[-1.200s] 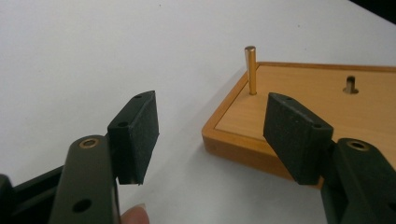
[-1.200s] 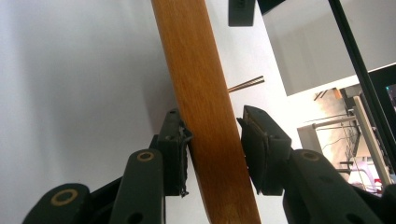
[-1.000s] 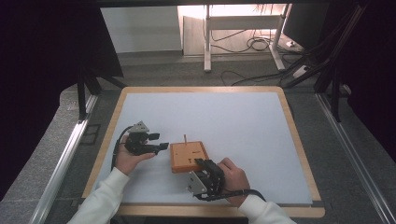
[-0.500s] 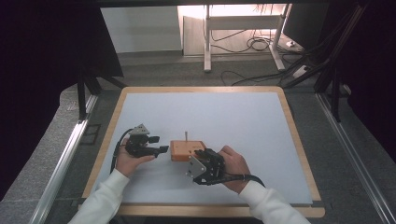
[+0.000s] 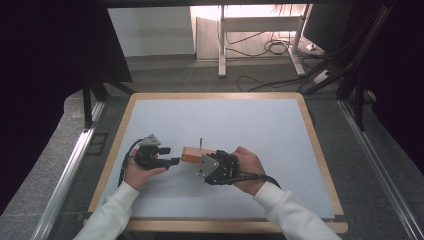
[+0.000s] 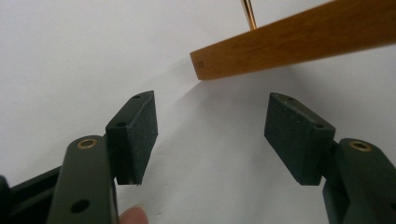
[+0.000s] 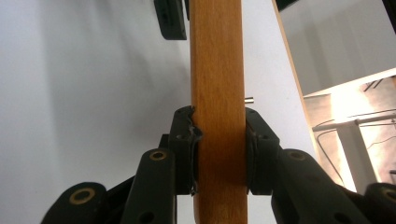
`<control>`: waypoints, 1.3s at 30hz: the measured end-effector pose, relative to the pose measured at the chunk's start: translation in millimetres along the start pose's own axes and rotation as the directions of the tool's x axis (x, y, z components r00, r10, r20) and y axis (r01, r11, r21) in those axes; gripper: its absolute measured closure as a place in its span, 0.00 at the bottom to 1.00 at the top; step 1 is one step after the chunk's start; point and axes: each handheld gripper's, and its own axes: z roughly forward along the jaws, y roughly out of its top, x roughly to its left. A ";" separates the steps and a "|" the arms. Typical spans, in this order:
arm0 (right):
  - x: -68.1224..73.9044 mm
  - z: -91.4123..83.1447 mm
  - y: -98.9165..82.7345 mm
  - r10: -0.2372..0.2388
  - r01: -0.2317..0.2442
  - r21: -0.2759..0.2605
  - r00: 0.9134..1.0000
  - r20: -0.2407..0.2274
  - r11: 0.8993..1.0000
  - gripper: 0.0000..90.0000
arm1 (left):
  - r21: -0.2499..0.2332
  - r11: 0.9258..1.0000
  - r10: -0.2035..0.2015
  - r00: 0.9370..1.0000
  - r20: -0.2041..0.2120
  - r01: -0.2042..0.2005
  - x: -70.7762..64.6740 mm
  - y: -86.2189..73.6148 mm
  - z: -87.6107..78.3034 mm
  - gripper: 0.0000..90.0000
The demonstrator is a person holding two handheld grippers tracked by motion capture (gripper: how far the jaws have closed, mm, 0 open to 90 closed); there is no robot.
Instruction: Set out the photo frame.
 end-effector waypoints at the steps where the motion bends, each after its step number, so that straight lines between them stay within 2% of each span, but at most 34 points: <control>1: -2.6 -0.9 -0.2 0.013 -0.013 -0.003 1.000 -0.009 1.000 0.78 | 0.000 1.000 0.001 1.000 -0.001 -0.001 -0.1 -0.1 0.2 0.38; 3: -7.8 -2.9 -0.4 0.045 -0.046 -0.017 0.999 -0.027 0.999 0.78 | 0.001 1.000 0.003 1.000 -0.001 -0.003 -0.3 -0.2 0.2 0.38; 9: -15.0 -11.8 0.9 0.069 -0.072 -0.033 0.994 -0.082 0.997 0.78 | 0.005 1.000 0.005 1.000 -0.001 -0.005 -0.8 -0.2 0.8 0.38; 13: -18.4 -17.6 0.0 0.102 -0.108 -0.051 0.989 -0.111 0.993 0.78 | 0.004 1.000 0.005 1.000 0.000 -0.005 -1.0 -0.4 0.9 0.38; 17: -17.6 -23.7 0.6 0.080 -0.088 -0.052 0.986 -0.146 0.995 0.78 | 0.004 1.000 0.003 1.000 0.002 -0.003 -0.7 -0.5 1.5 0.38; 23: -22.3 -34.9 1.2 0.089 -0.109 -0.082 0.973 -0.212 0.991 0.78 | 0.009 1.000 0.007 1.000 0.005 -0.007 -1.3 -0.5 2.5 0.38; 26: -26.2 -31.1 -1.6 0.072 -0.092 -0.074 0.969 -0.237 0.993 0.78 | 0.011 1.000 0.009 1.000 0.006 -0.009 -1.9 -0.5 2.8 0.38; 30: -35.2 -24.5 -4.0 0.101 -0.127 -0.088 0.963 -0.250 0.988 0.77 | 0.013 1.000 0.010 1.000 0.007 -0.010 -1.5 -0.7 3.4 0.38; 31: -37.0 -22.6 -4.1 0.105 -0.130 -0.093 0.966 -0.237 0.987 0.77 | 0.014 1.000 0.011 1.000 0.006 -0.011 -1.3 -0.8 3.6 0.38; 34: -43.9 -15.6 -3.9 0.132 -0.157 -0.098 0.967 -0.219 0.983 0.76 | 0.017 1.000 0.010 1.000 0.006 -0.010 -1.1 -1.1 4.0 0.38; 39: -57.6 -5.4 -5.5 0.179 -0.202 -0.088 0.960 -0.214 0.975 0.75 | 0.019 1.000 0.008 1.000 0.011 -0.008 -1.4 -1.4 4.9 0.37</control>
